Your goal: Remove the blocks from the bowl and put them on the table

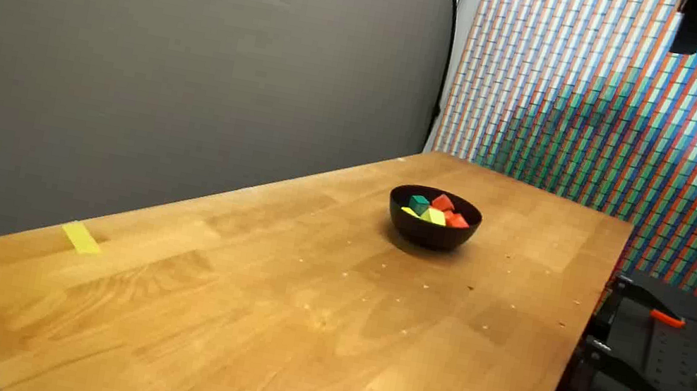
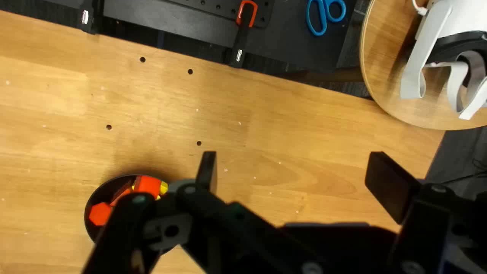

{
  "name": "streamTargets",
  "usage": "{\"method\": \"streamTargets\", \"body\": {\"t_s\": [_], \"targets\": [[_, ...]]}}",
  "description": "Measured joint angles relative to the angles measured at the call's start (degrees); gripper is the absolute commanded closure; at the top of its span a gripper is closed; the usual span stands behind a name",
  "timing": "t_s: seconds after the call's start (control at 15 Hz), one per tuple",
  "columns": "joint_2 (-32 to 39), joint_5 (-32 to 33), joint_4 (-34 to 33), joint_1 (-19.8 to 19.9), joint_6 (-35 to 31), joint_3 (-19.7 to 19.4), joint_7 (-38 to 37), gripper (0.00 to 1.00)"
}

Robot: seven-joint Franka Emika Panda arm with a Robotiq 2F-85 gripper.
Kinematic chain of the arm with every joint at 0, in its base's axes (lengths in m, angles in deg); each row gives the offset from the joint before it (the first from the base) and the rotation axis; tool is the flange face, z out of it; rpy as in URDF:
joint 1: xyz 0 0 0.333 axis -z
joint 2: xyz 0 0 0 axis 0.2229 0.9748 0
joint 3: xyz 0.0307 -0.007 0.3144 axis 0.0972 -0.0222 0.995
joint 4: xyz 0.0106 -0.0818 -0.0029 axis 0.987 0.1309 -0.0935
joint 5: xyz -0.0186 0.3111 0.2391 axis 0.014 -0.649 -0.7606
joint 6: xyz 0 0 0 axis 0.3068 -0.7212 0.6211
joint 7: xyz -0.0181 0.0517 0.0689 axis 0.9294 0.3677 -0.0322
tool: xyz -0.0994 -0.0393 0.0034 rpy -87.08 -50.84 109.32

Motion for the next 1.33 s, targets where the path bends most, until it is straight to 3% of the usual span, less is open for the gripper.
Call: {"method": "streamTargets", "body": {"t_s": [0.6, 0.87, 1.07, 1.33], "targets": [[0.7, 0.0, -0.4, 0.0, -1.3, 0.4, 0.0, 0.0], [9.3, 1.2, -1.0, 1.5, -19.8, 4.7, -2.6, 0.0], [19.8, 7.3, -1.9, 4.0, -32.9, 8.3, -7.0, 0.0], [35.1, 21.0, -6.7, 9.4, -38.5, 10.8, -19.3, 0.0]]}}
